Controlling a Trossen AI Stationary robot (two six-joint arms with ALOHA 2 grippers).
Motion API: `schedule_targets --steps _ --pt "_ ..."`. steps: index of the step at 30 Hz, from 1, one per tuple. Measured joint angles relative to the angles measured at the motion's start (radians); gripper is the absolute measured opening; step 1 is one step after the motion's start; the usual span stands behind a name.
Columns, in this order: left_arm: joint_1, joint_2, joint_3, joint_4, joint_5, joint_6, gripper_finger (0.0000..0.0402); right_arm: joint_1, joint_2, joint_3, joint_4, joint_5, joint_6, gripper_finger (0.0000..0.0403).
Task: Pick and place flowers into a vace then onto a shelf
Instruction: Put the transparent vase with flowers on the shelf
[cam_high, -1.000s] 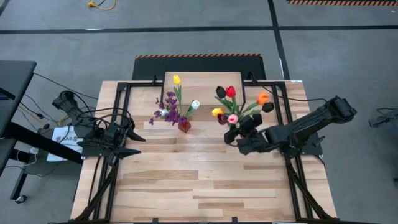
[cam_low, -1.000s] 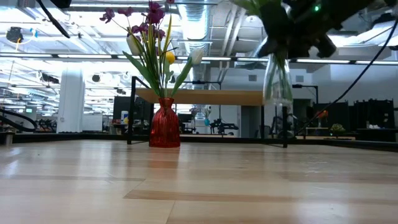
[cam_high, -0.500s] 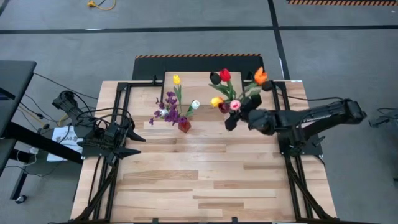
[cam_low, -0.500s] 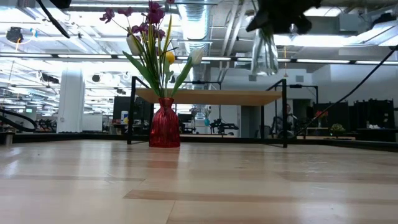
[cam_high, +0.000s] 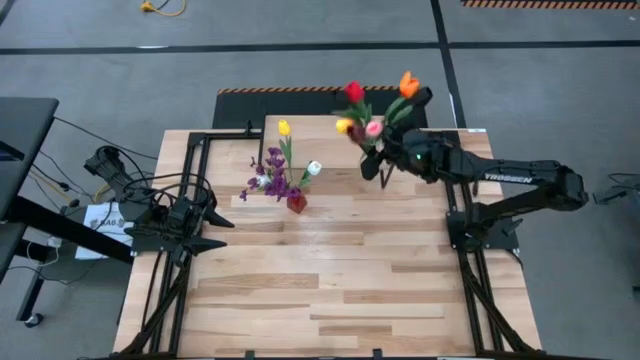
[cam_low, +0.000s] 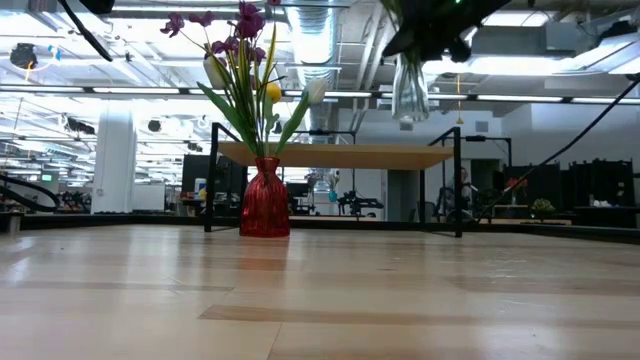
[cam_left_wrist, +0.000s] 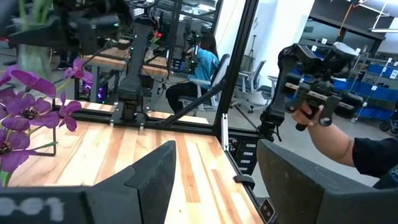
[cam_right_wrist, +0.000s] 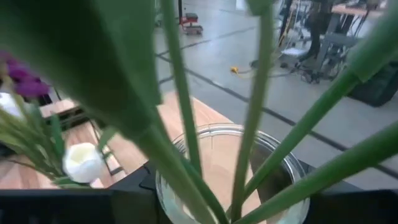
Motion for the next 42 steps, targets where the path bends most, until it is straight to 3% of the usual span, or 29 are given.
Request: schedule_targets --steps 12,18,22,35,42 --pt "0.000 0.000 0.000 0.000 0.000 0.000 0.0215 -0.185 0.140 0.001 0.080 -0.172 0.011 0.0170" --pt "0.000 0.000 0.000 0.000 0.000 -0.007 0.0215 -0.215 0.186 0.002 0.141 -0.176 0.002 0.0188" --pt "0.000 0.000 0.000 0.000 0.000 -0.008 0.0215 -0.229 0.186 0.001 0.135 -0.177 -0.004 0.0164" --pt "0.000 0.000 0.000 -0.002 0.010 -0.008 0.0215 -0.232 0.185 0.000 0.088 -0.176 0.004 0.0176" --pt "0.000 0.000 0.000 -0.002 0.010 -0.015 0.0215 -0.216 0.184 0.000 0.059 -0.168 0.005 0.0153"
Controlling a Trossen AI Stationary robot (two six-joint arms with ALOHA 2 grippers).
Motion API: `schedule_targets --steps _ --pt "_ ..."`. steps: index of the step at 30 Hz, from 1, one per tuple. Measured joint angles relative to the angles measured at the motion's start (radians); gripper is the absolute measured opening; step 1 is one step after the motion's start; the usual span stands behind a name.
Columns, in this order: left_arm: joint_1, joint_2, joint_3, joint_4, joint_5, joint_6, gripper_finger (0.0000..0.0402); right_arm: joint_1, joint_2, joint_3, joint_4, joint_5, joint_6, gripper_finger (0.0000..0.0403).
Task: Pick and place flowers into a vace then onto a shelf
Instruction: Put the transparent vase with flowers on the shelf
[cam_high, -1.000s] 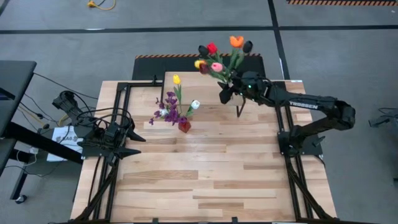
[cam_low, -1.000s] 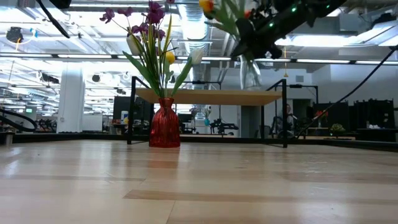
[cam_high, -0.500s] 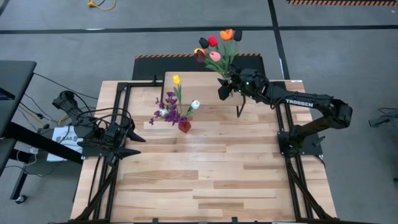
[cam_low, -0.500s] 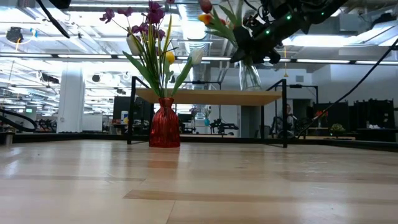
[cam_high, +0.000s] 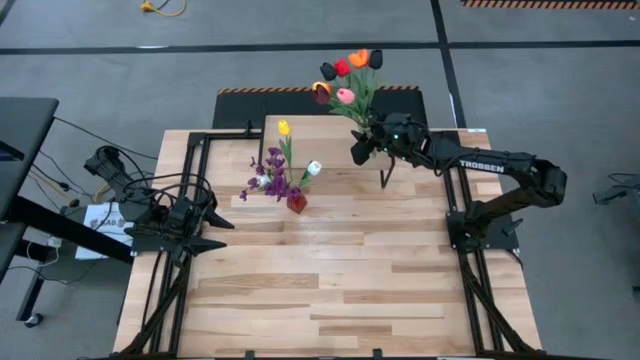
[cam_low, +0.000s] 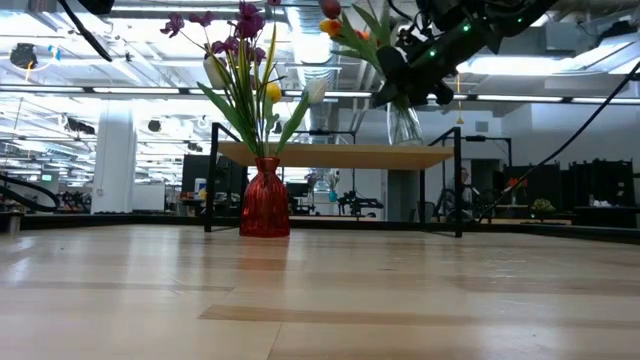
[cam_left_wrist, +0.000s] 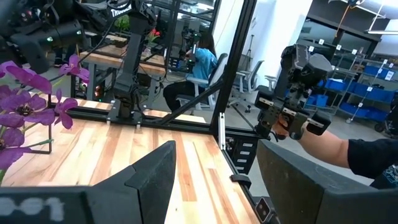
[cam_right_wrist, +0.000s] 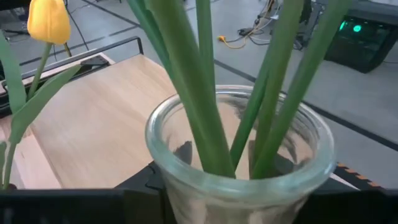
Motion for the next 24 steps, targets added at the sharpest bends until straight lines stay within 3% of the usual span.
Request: schedule_targets --steps 9,24 --pt "0.000 0.000 0.000 -0.002 0.000 -0.007 0.0215 0.032 0.001 0.000 -0.016 0.070 0.008 0.0165" --pt "0.000 0.000 0.000 -0.008 0.001 -0.007 0.0215 0.029 0.003 -0.002 0.081 0.041 0.009 0.0156"
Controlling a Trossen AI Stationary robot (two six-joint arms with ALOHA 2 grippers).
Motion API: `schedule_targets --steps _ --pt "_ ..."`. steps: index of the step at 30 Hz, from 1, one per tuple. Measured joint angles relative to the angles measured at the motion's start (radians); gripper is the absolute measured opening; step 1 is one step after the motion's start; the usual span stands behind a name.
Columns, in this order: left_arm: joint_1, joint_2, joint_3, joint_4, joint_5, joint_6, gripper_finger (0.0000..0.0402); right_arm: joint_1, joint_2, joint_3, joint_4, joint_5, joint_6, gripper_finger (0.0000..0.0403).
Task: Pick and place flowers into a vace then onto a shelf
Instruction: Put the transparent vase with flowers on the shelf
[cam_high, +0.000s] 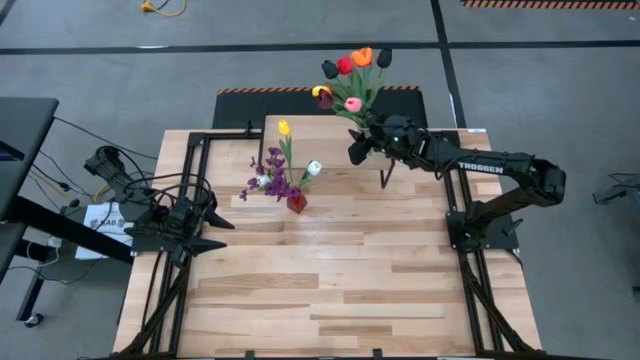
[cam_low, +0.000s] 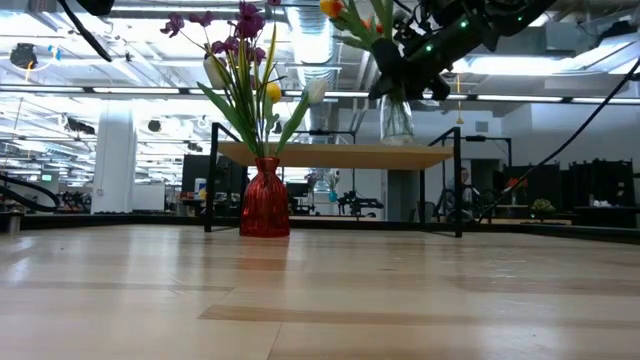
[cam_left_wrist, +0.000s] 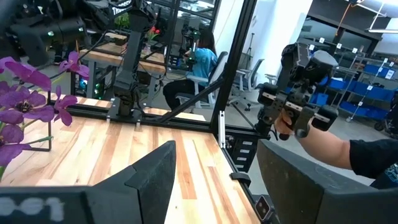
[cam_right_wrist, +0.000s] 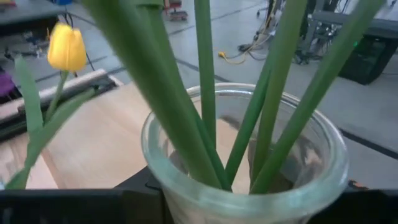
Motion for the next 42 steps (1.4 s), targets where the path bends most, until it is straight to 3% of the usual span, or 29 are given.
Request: schedule_targets --steps 19,28,37,42 --pt "0.000 0.000 0.000 0.002 0.018 -0.005 0.0215 -0.019 0.000 -0.138 0.269 0.026 0.017 0.0153" --pt "0.000 0.000 0.000 0.003 0.018 -0.005 0.0215 -0.017 -0.003 -0.145 0.259 0.027 0.011 0.0183" --pt "0.000 0.000 0.000 0.003 0.018 -0.004 0.0215 -0.002 -0.003 -0.144 0.230 0.032 -0.018 0.0162" --pt "0.000 0.000 0.000 0.003 0.018 -0.004 0.0215 0.015 -0.003 -0.144 0.215 0.029 -0.042 0.0180"
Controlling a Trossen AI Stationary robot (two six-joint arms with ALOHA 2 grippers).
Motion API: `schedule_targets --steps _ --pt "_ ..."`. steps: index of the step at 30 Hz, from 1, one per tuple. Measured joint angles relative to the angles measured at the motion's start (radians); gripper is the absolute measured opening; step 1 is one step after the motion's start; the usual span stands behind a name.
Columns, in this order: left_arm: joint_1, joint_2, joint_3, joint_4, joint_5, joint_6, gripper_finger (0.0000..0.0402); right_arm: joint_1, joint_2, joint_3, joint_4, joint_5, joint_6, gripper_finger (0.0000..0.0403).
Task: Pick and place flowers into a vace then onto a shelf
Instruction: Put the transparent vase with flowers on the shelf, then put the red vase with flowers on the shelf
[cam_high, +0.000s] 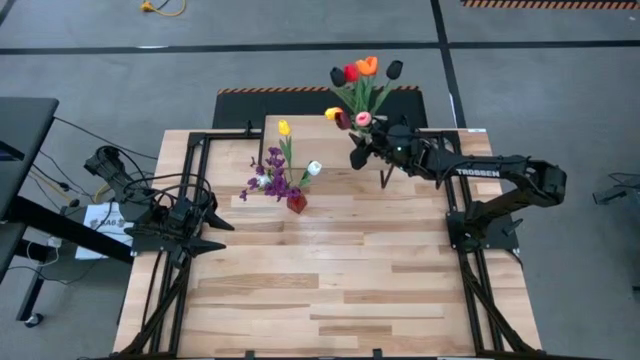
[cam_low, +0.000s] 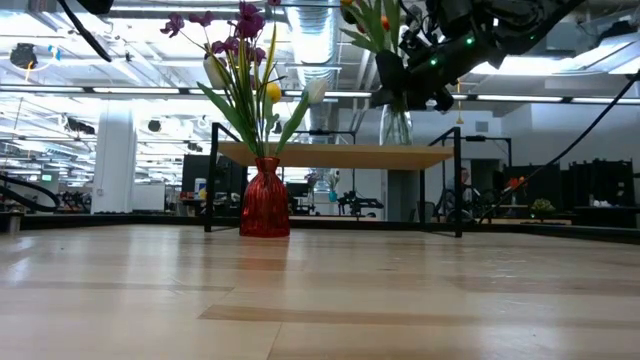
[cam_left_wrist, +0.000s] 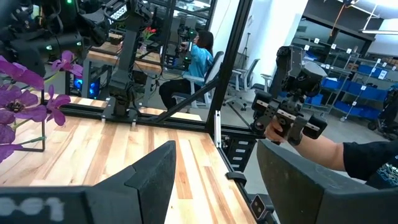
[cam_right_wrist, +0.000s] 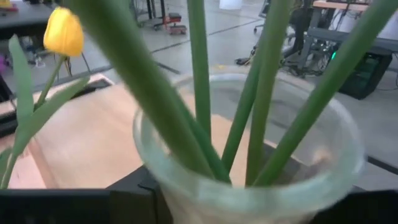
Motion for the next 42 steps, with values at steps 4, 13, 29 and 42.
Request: schedule_targets --steps 4,13,29,42 --pt "0.000 0.000 0.000 0.000 0.000 0.000 0.0215 0.001 0.001 0.000 -0.030 -0.001 -0.002 0.0216" --pt "0.000 0.000 0.000 0.000 0.000 0.000 0.0215 0.008 0.001 0.000 -0.044 -0.001 -0.020 0.0255" --pt "0.000 0.000 0.000 -0.002 0.000 -0.005 0.0215 0.041 -0.128 -0.001 -0.205 0.004 -0.039 0.0256" --pt "0.000 0.000 0.000 0.003 -0.015 -0.002 0.0215 0.182 -0.304 0.000 -0.460 0.094 -0.013 0.0256"
